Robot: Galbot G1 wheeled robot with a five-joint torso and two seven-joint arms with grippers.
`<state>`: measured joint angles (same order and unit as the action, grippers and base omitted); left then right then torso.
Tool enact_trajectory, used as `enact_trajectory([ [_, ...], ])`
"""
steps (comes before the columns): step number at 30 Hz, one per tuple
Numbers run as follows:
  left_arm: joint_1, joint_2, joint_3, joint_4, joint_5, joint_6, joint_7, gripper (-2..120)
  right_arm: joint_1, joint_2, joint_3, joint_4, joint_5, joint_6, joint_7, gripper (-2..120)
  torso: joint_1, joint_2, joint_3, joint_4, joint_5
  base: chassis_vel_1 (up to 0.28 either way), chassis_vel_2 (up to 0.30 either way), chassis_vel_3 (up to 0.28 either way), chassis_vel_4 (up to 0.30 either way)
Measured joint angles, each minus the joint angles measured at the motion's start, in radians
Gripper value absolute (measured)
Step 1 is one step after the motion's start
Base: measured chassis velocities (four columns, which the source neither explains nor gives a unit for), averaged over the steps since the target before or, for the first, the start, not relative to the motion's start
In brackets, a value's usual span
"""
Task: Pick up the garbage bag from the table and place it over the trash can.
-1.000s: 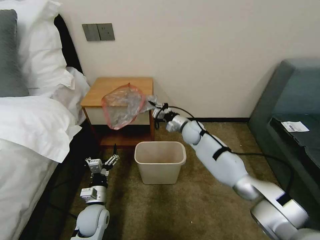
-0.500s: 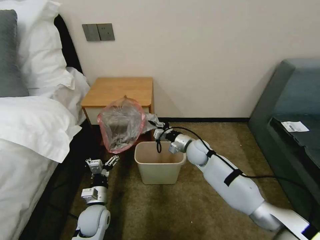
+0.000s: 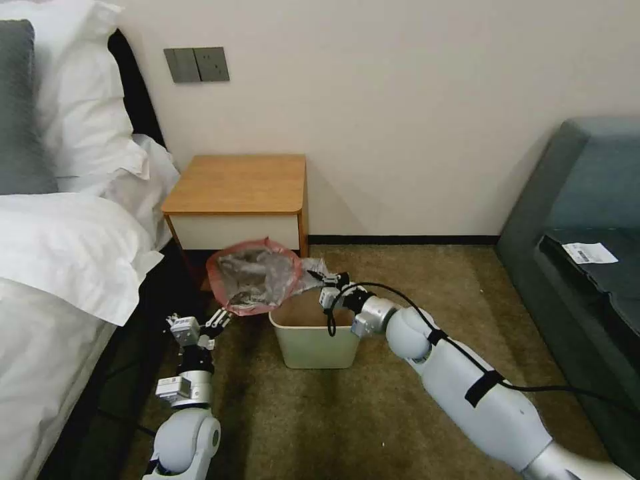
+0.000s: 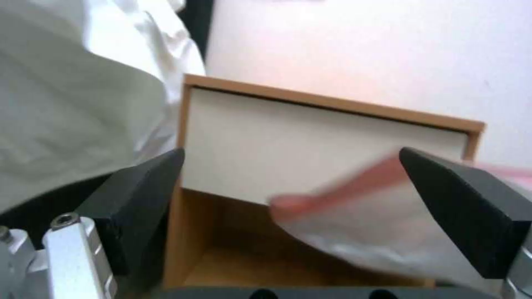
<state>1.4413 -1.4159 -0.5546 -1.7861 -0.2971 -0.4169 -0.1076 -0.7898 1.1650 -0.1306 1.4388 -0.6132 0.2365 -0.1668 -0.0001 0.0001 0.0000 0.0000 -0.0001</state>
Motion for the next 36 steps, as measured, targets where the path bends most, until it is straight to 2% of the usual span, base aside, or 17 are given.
enact_trajectory([
  [13, -0.015, 0.023, -0.027, -0.064, -0.082, 0.038, -0.032, 97, -0.079, -0.013, 0.041, 0.011, -0.019, 0.030, -0.009, 0, 0.000, 0.000, 0.000, -0.0001, 0.0000, 0.000, 0.000, 0.000, 0.000],
  [27, -0.030, 0.016, 0.005, -0.048, -0.056, 0.051, -0.034, 97, -0.092, -0.056, 0.082, 0.062, 0.020, 0.032, -0.061, 0, 0.000, 0.000, 0.000, -0.0001, 0.0000, 0.000, 0.000, 0.000, 0.000],
  [36, -0.034, 0.008, 0.011, -0.037, -0.034, 0.055, -0.035, 97, -0.102, -0.065, 0.073, 0.068, 0.063, 0.019, -0.085, 0, 0.000, 0.000, 0.000, -0.0001, 0.0001, 0.000, 0.000, 0.000, 0.000],
])
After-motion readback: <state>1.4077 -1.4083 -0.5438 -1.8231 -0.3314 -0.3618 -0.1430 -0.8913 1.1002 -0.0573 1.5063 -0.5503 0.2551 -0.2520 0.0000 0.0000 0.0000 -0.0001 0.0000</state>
